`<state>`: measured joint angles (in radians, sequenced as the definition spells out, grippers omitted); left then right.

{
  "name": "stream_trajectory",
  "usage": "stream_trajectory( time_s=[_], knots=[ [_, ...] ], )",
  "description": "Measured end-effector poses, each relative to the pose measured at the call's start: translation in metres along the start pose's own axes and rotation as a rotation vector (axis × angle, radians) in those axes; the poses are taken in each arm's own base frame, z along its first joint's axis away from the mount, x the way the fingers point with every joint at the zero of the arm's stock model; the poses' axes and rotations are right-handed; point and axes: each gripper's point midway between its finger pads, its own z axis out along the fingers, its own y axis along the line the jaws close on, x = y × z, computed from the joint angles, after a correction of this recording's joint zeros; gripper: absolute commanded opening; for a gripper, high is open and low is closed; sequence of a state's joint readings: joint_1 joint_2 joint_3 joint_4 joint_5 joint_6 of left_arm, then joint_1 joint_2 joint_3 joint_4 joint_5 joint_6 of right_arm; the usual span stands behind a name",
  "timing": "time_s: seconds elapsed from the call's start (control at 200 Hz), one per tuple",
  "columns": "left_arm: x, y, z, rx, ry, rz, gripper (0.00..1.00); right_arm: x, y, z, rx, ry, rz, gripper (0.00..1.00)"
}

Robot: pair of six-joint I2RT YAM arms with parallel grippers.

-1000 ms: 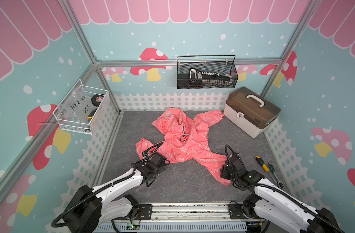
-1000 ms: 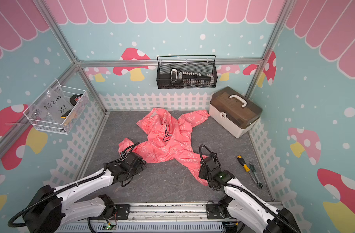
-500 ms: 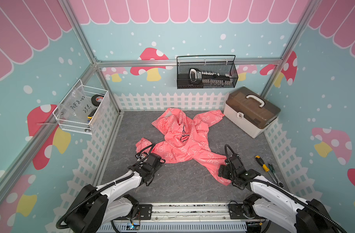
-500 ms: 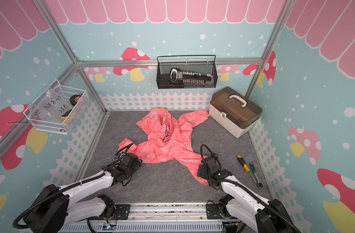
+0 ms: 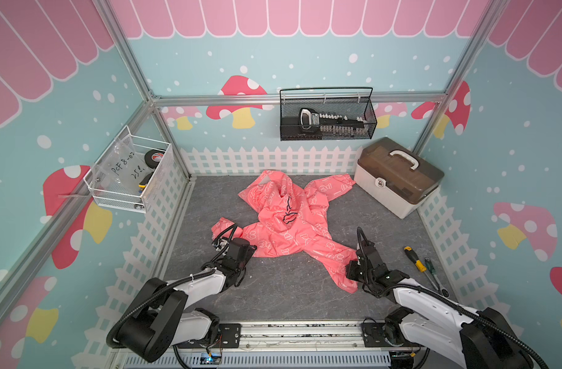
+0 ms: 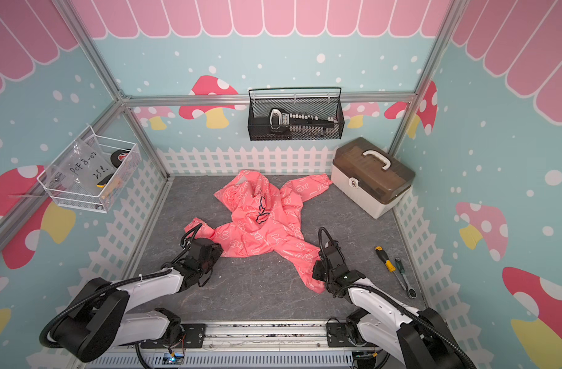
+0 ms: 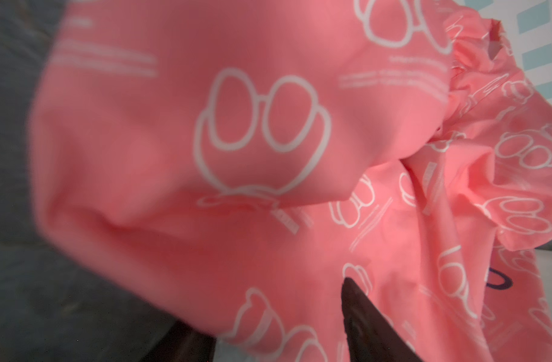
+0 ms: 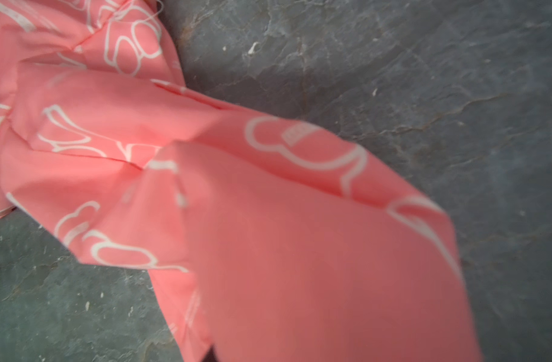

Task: Unzip the jacket
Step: Flatten out the jacket at the center of the board.

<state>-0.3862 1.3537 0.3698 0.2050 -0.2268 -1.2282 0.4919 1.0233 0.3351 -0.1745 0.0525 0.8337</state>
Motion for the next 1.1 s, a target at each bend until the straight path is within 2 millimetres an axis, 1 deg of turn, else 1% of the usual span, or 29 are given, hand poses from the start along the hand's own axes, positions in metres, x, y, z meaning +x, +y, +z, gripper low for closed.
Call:
stream_trajectory(
  time_s=[0.07,0.125,0.185,0.255,0.31,0.375,0.445,0.54,0.625,0.66,0.721,0.761,0.811,0.876,0.951,1.036,1.101],
  knots=[
    [0.0,-0.01,0.015,0.026,0.044,0.001,0.28,-0.012,0.005,-0.008,0.015,-0.009,-0.029,0.0],
    [-0.001,-0.018,0.025,0.051,0.083,-0.001,0.2,-0.031,0.015,-0.018,0.018,-0.037,-0.064,0.0],
    [0.001,-0.024,0.031,0.073,0.121,0.013,0.13,-0.059,0.031,-0.034,0.005,-0.096,-0.103,0.0],
    [0.002,-0.03,0.031,0.096,0.146,0.038,0.0,-0.097,0.053,-0.06,-0.023,-0.193,-0.149,0.0],
    [0.001,-0.037,0.026,0.117,0.152,0.072,0.0,-0.125,0.069,-0.083,-0.049,-0.277,-0.18,0.0],
    [-0.007,-0.051,0.012,0.15,0.136,0.11,0.0,-0.154,0.085,-0.111,-0.069,-0.366,-0.216,0.0],
    [-0.024,-0.072,-0.013,0.198,0.082,0.157,0.0,-0.182,0.1,-0.142,-0.084,-0.456,-0.262,0.0],
    [-0.057,-0.109,-0.058,0.276,-0.036,0.226,0.0,-0.213,0.115,-0.183,-0.086,-0.569,-0.323,0.0],
    [-0.088,-0.14,-0.109,0.351,-0.158,0.285,0.0,-0.235,0.126,-0.219,-0.081,-0.662,-0.381,0.0],
    [-0.1,-0.15,-0.131,0.375,-0.209,0.31,0.0,-0.242,0.129,-0.232,-0.079,-0.695,-0.401,0.0],
    [-0.116,-0.163,-0.162,0.401,-0.276,0.346,0.0,-0.252,0.135,-0.253,-0.079,-0.753,-0.446,0.0],
    [-0.123,-0.17,-0.179,0.41,-0.308,0.37,0.0,-0.255,0.139,-0.265,-0.085,-0.791,-0.481,0.0],
    [-0.13,-0.176,-0.194,0.413,-0.333,0.399,0.0,-0.256,0.142,-0.278,-0.096,-0.829,-0.52,0.0],
    [-0.134,-0.181,-0.207,0.409,-0.343,0.436,0.0,-0.254,0.145,-0.296,-0.114,-0.878,-0.568,0.0],
    [-0.133,-0.183,-0.214,0.401,-0.332,0.473,0.0,-0.25,0.147,-0.316,-0.136,-0.928,-0.613,0.0],
    [-0.125,-0.186,-0.221,0.41,-0.303,0.522,0.0,-0.245,0.146,-0.341,-0.154,-0.994,-0.653,0.0],
    [-0.114,-0.19,-0.23,0.435,-0.279,0.574,0.0,-0.24,0.143,-0.363,-0.158,-1.061,-0.671,0.0]
  ],
)
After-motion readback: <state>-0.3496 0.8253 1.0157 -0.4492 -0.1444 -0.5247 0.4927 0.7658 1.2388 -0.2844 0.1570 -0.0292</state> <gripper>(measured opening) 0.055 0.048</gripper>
